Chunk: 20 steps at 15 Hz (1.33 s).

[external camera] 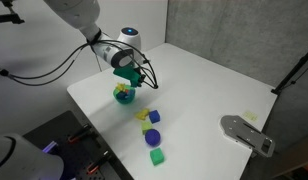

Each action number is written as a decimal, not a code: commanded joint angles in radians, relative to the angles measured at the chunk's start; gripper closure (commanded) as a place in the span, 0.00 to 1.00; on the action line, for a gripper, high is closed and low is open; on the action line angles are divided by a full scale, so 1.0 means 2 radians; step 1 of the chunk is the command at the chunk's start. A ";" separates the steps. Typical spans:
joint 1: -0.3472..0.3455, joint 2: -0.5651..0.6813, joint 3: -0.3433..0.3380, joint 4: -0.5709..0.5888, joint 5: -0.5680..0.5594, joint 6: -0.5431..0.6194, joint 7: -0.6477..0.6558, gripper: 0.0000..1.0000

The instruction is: Put the blue toy in the green bowl

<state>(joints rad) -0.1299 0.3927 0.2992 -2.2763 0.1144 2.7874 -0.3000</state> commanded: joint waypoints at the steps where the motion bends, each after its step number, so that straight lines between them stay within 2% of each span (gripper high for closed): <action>1: -0.040 -0.037 0.056 -0.033 0.076 -0.030 -0.090 0.76; 4: -0.047 -0.034 0.068 -0.035 0.124 -0.047 -0.153 0.76; 10: -0.040 -0.004 0.055 -0.015 0.171 -0.095 -0.231 0.76; 20: 0.000 0.045 0.034 0.010 0.154 -0.088 -0.223 0.76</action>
<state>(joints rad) -0.1542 0.4469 0.3825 -2.3001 0.4355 2.6126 -0.7453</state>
